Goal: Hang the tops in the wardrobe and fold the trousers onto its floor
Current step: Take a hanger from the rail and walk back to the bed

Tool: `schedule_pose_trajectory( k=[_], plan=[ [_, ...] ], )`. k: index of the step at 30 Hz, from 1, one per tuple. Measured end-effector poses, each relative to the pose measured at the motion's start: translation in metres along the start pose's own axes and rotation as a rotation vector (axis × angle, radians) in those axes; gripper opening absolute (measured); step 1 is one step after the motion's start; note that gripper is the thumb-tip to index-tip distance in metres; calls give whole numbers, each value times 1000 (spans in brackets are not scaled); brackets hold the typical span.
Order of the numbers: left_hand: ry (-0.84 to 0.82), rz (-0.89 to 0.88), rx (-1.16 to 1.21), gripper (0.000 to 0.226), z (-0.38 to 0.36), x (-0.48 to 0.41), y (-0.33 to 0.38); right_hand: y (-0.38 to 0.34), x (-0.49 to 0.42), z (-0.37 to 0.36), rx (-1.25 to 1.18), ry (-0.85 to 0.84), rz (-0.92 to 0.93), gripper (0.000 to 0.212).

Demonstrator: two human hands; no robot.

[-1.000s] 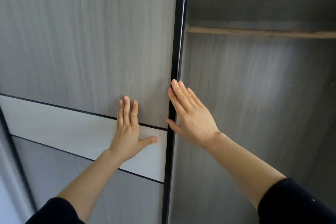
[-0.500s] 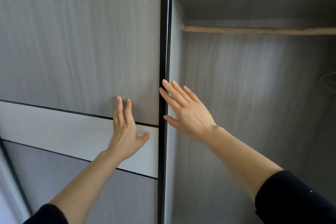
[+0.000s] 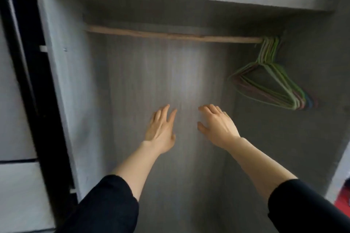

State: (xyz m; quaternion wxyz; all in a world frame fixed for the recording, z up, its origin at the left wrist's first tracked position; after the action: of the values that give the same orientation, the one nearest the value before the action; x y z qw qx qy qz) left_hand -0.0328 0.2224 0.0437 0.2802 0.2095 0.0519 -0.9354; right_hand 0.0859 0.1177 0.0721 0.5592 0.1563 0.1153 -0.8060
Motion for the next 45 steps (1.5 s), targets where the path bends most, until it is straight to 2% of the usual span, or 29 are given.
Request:
schedule_pose_trajectory(
  k=[4, 7, 10, 14, 21, 24, 30, 33, 37, 41, 45],
  plan=[
    [78, -81, 32, 74, 2, -82, 70, 88, -13, 21, 122, -15, -93, 46],
    [90, -53, 66, 76, 8, -140, 99, 143, -28, 47, 192, 20, -154, 40],
    [138, -4, 102, 78, 20, -189, 120, 183, -45, 71, 284, 61, -185, 37],
    [222, -78, 2, 81, 39, -233, 150, 223, -71, 92, 349, 76, -238, 38],
    [352, -87, -83, 89, 85, -287, 146, 256, -103, 106, 374, 103, -311, 39],
    [335, -22, -84, 89, 91, -302, 125, 261, -112, 109, 397, 117, -340, 39],
    [379, -55, -88, 94, 84, -306, 110, 262, -128, 113, 458, 66, -403, 24],
    [447, -64, -33, 92, 86, -308, 110, 265, -135, 117, 329, 66, -445, 23],
    [476, -69, -22, 93, 83, -310, 111, 273, -142, 125, -24, 103, -521, 33],
    [467, -68, -68, 95, 80, -314, 110, 262, -152, 135, -118, 222, -472, 27],
    [440, -65, -62, 93, 81, -316, 109, 250, -154, 131, -344, 364, -402, 22]
  ],
)
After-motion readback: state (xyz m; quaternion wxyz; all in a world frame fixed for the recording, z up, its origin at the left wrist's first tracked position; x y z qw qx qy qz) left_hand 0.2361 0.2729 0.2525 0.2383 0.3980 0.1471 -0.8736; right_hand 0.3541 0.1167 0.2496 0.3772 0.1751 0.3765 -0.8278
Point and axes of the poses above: each hand's wrist, its own x-axis away from the middle knuckle, its own z-axis out of the back of the hand, y = z × x, the point moved 7 cm from there along -x, towards the middle knuckle, and after that the axes turned 11 degrees about -y, right-handed, at the moved point
